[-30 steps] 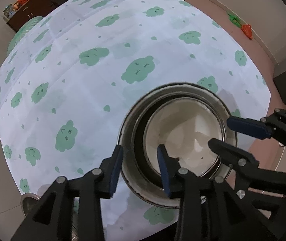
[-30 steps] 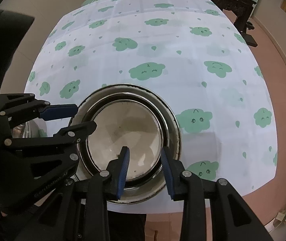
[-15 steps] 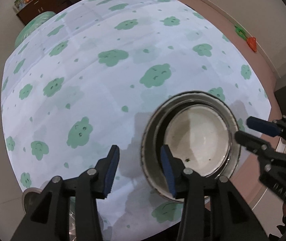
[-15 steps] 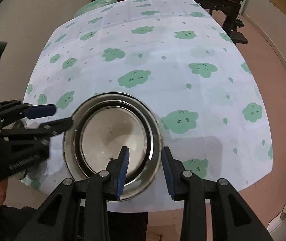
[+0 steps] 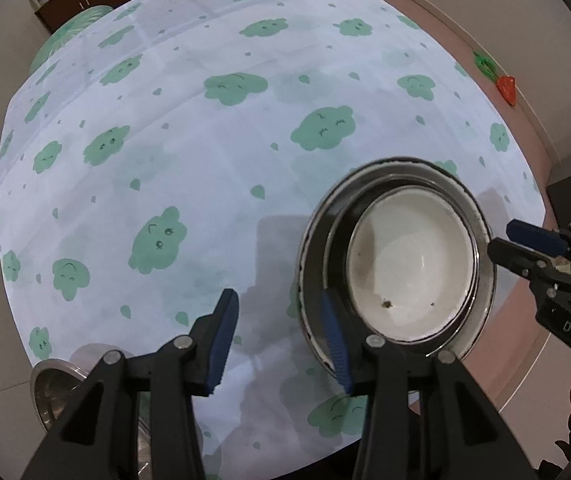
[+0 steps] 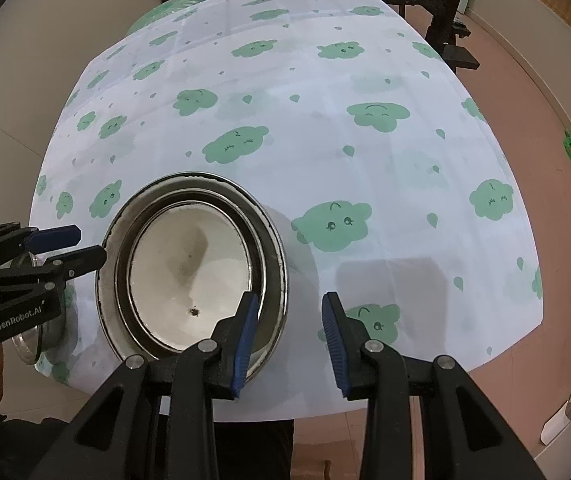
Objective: Organize plates and bowls
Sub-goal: 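Close the left gripper on the rim of the stacked bowls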
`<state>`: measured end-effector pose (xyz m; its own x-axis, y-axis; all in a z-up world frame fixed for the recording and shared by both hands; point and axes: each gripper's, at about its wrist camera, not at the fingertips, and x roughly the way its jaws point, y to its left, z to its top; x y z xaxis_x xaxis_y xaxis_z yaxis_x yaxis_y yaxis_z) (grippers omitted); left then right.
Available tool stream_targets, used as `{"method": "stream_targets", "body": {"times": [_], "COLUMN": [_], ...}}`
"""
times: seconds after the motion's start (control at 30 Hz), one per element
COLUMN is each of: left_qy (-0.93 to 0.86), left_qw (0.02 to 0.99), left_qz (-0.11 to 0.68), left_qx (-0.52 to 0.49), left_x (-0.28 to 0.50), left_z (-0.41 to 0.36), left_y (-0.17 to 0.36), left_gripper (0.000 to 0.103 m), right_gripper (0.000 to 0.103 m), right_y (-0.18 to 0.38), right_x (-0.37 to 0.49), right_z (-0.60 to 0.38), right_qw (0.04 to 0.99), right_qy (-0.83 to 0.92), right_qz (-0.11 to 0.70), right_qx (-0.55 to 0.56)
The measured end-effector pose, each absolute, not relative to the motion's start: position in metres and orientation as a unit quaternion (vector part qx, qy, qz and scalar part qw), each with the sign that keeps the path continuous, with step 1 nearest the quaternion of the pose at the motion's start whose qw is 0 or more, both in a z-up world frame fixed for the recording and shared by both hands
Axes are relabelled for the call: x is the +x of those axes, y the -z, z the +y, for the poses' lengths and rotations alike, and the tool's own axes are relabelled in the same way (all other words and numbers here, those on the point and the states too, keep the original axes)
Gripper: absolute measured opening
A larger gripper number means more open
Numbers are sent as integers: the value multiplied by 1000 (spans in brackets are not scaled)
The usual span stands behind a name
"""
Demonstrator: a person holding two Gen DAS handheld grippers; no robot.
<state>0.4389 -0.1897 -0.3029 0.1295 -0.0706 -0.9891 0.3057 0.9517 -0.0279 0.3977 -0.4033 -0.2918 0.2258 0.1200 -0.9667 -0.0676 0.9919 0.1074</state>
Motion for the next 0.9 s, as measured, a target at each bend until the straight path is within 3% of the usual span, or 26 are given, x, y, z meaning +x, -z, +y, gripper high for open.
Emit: {"method": "stream_targets", "body": {"times": [0.33,0.43,0.57,0.67,0.9], "left_qy": [136,144,155,153,145], "left_qw": [736,729,726,726,729], "left_qz": [658,664,665,665,662], "left_qx": [87,82,84,87,97], "left_x": [440,438,436,436,434], "left_z": [-195,-198,-204,-204,-208], "left_y": [312,316,316,315,313], "left_gripper": [42,37,23,23,22], "right_gripper": [36,35,26,18,17], "right_y": [304,306,306,307,306], "right_x": [398,398,401,403,405], "right_z": [-407,-407,-406,-404,-402], "right_qw": [775,775,773,771,770], "right_qy": [-65,-71,-83,-92,-92], "right_qz": [628,626,627,628,630], "right_qx": [32,39,43,49,47]}}
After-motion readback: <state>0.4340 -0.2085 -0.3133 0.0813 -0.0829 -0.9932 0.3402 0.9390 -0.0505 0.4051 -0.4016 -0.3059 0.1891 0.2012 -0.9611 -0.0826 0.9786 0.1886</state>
